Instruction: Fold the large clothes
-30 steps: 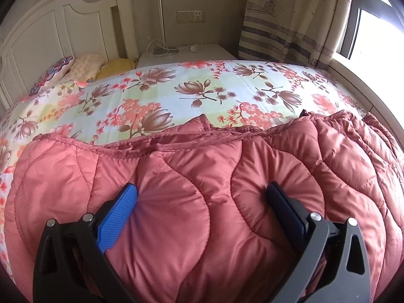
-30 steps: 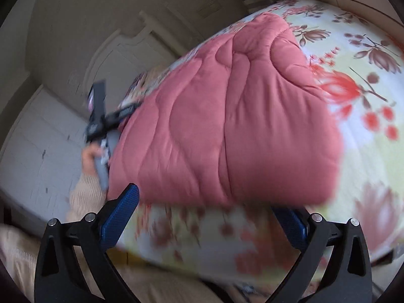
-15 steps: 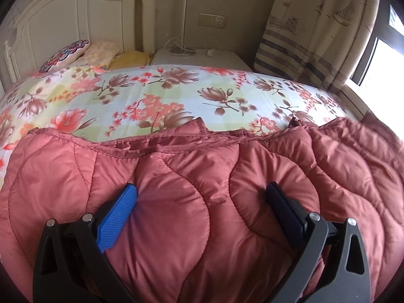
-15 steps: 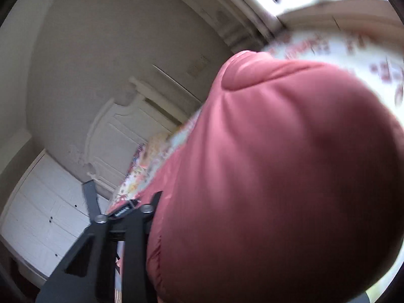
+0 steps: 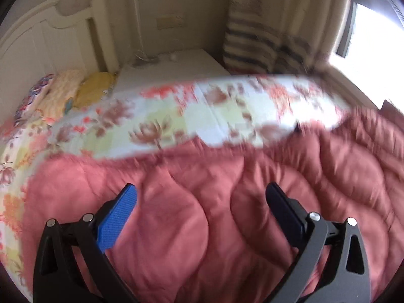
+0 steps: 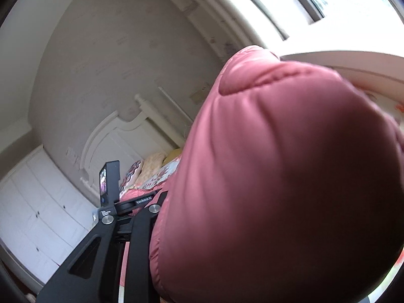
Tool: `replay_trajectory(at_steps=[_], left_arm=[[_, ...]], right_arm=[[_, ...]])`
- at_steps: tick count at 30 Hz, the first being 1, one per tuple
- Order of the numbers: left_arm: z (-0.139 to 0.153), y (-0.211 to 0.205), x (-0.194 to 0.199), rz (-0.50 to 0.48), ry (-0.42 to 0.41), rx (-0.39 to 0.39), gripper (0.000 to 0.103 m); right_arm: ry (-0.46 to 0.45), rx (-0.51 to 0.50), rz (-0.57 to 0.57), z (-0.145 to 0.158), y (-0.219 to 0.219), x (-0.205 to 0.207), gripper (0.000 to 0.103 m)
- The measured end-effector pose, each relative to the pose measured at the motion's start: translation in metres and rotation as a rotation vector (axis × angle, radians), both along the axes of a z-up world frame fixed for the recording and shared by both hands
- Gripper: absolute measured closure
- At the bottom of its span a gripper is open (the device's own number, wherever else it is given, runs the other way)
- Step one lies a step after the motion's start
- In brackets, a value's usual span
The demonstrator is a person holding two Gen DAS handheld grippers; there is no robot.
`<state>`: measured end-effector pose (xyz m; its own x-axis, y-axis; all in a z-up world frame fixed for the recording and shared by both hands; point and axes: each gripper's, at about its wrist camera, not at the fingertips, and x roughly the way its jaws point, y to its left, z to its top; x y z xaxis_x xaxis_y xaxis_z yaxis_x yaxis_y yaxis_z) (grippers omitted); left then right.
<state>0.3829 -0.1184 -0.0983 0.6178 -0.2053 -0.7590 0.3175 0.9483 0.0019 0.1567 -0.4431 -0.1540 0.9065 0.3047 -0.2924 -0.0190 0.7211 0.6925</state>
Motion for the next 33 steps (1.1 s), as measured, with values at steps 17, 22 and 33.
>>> replay_trajectory(at_steps=[17,22,33], left_arm=[[0.019,0.008,-0.052,0.053,-0.091,0.076,0.002],[-0.017,0.004,-0.087,0.054,-0.145,0.139,0.002],[0.015,0.036,-0.106,0.031,-0.163,0.107,0.002]], right_arm=[[-0.06,-0.258,0.048,0.032,0.025,-0.024,0.067],[-0.061,-0.296,0.052,0.042,0.032,-0.014,0.067],[-0.046,-0.455,0.033,0.059,0.063,-0.008,0.067]])
